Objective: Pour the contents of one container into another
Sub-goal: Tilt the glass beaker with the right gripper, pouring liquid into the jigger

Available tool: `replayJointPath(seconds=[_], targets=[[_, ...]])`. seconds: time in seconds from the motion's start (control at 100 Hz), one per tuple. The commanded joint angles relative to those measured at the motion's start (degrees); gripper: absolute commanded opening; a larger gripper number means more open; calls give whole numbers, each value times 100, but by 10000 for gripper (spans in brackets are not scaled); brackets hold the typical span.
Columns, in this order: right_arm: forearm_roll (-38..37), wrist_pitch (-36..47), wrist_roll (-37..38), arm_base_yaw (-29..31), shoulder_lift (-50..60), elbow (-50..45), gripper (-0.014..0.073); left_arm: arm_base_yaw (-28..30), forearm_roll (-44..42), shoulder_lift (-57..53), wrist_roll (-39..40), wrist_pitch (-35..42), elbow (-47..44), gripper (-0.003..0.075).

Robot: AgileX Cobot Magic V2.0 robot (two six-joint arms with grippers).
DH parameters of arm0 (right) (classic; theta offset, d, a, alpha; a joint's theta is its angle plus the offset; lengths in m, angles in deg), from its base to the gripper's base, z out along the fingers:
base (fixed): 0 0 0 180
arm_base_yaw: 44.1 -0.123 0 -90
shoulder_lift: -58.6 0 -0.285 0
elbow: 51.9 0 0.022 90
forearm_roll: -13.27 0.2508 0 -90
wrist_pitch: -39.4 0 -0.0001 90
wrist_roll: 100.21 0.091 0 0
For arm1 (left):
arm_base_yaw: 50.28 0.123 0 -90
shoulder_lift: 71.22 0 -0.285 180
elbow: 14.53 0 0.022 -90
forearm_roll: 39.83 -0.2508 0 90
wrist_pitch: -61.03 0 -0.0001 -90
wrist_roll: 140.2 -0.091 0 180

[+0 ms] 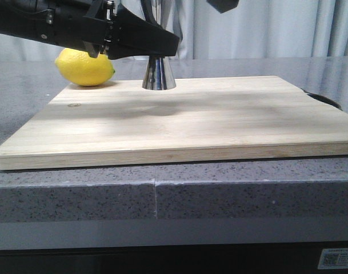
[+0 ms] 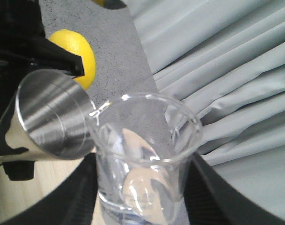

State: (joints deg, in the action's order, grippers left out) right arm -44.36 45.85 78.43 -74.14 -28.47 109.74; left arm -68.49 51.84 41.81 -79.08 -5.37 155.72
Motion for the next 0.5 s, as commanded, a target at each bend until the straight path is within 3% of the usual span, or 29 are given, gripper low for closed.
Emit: replayJointPath(seconds=[0.0, 0.49], targets=[[-50, 254, -11, -22, 173, 275, 43, -57, 383, -329, 34, -560, 170, -19], [-515, 149, -11, -22, 173, 399, 43, -57, 373, -329, 34, -560, 170, -19]])
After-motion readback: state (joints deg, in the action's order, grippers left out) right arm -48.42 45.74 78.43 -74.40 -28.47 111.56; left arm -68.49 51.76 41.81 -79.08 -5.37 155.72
